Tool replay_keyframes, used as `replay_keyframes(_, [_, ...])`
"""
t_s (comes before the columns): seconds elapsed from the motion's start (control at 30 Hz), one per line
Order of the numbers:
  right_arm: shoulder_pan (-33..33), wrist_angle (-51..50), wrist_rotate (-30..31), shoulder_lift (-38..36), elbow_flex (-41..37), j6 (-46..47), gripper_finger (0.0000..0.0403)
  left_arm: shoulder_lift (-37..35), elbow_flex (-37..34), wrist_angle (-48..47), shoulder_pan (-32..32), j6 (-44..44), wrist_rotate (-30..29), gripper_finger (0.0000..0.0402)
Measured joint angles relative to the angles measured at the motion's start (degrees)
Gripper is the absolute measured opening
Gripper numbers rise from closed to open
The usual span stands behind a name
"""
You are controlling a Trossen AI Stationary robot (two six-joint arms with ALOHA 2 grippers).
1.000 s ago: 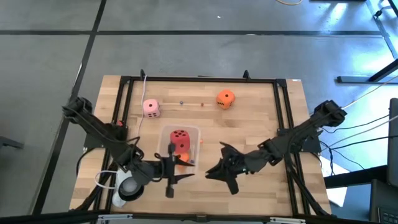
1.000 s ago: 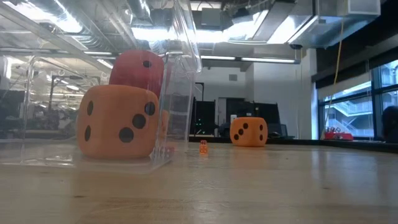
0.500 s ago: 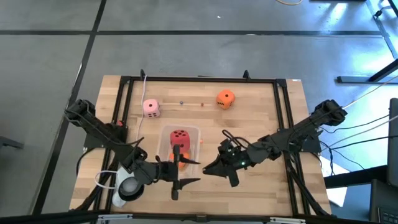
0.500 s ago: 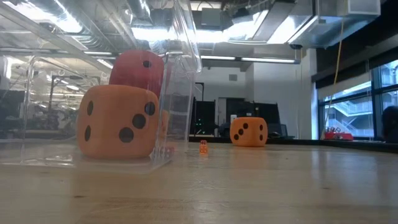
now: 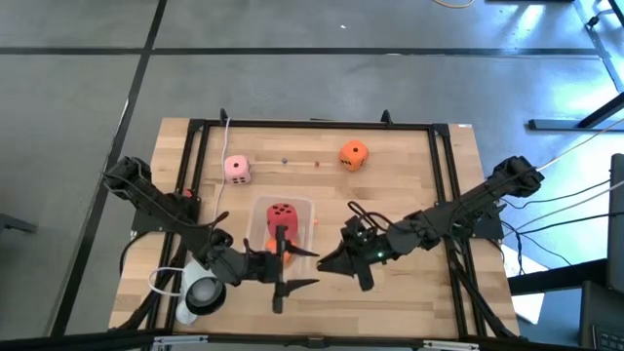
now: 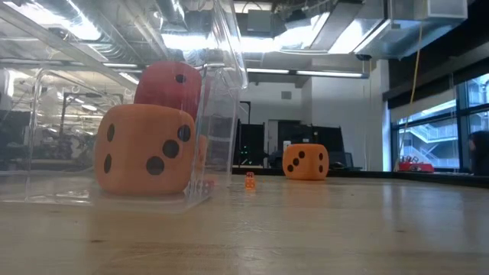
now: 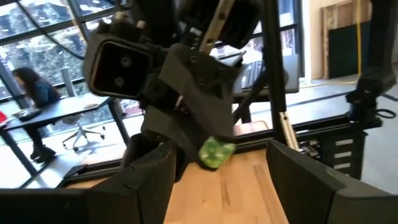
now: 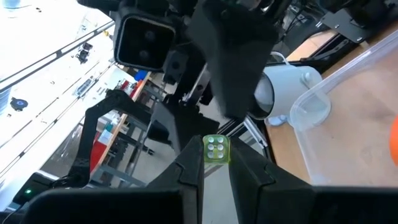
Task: Pick & Place Dice
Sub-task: Put the small yellow die on the bin
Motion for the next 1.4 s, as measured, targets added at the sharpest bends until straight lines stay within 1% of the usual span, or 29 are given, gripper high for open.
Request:
replay_keyframes(0.27, [-0.4, 0.2, -0.6, 0.0, 0.0, 0.0, 0.0046, 0.2, 0.0, 0.2, 0.8, 0.0, 2.7, 0.0208])
replay_keyframes(0.6, [-0.4, 0.2, -1.1, 0.1, 0.0, 0.0, 0.0046, 0.3, 0.0, 0.2, 1.7, -0.1, 2.8, 0.0166])
replay_keyframes(0.7, [-0.4, 0.4, -1.2, 0.1, 0.0, -0.1, 0.0046, 0.3, 0.0, 0.1, 2.2, -0.2, 4.0, 0.0147])
replay_keyframes(0.9, [-0.4, 0.6, -1.9, 0.1, 0.0, -0.2, 0.0046, 0.3, 0.0, 0.2, 2.8, -0.1, 5.4, 0.0096])
replay_keyframes(1.1, [-0.3, 1.1, -2.0, 0.1, 0.0, -0.7, 0.0046, 0.2, 0.0, 0.5, 2.8, 1.0, 5.6, 0.0019])
replay_keyframes(1.33, [-0.3, 1.4, -2.7, 0.0, 0.0, -1.5, 0.0047, 0.2, 0.0, 1.7, 2.8, 0.6, 7.0, 0.0007])
replay_keyframes(1.4, [-0.3, 1.3, -2.3, 0.0, -0.1, -1.4, 0.0061, 0.2, 0.0, 1.8, 2.7, 0.1, 6.7, 0.0])
